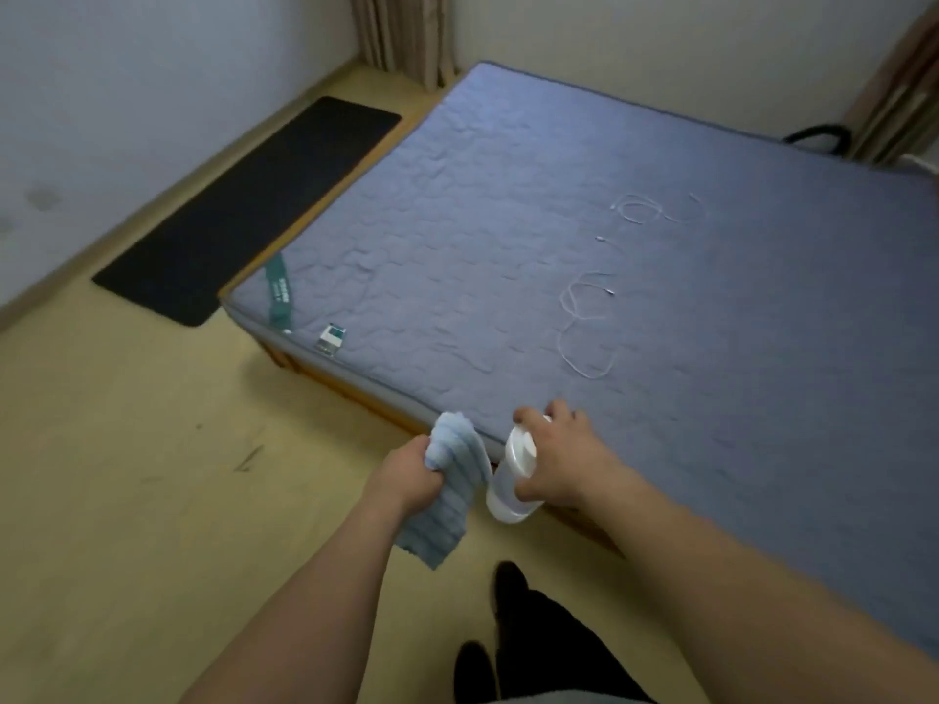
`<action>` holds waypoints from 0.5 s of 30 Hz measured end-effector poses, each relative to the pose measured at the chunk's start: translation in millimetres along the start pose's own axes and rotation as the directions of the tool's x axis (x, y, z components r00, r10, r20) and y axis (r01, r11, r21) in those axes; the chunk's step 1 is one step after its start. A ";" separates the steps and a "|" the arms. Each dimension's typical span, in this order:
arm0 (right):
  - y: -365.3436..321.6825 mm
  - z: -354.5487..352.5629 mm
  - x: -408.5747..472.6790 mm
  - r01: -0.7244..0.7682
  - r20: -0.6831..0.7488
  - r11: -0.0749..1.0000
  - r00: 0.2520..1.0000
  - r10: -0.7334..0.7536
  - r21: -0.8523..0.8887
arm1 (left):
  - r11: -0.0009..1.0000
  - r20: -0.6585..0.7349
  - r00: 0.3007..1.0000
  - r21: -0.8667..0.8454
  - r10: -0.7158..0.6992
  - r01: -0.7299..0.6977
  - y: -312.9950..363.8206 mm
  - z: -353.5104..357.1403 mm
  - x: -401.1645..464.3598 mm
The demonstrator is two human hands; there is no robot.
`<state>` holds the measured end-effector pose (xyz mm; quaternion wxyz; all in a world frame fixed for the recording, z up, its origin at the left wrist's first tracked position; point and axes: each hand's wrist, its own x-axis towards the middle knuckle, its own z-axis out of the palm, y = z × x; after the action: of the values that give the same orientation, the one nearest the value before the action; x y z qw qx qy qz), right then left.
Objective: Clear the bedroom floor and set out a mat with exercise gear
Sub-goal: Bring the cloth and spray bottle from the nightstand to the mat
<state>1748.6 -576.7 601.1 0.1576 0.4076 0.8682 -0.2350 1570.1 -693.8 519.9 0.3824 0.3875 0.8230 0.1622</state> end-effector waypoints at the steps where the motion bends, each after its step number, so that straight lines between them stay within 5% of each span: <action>1: -24.4 -2.3 27.5 0.034 0.008 0.999 0.999 -0.034 -0.021 | 0.999 -0.016 1.000 -0.025 -0.022 0.022 -16.9 -22.4 11.3; 15: -294.2 -60.2 296.0 0.334 0.099 0.927 0.942 -0.322 -0.170 | 0.968 -0.220 0.943 -0.085 -0.249 0.236 -164.0 -309.1 127.6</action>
<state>1330.7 -520.8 596.2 0.1834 0.2319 0.9361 -0.1906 1200.4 -693.6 565.7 0.3132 0.2510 0.8978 0.1812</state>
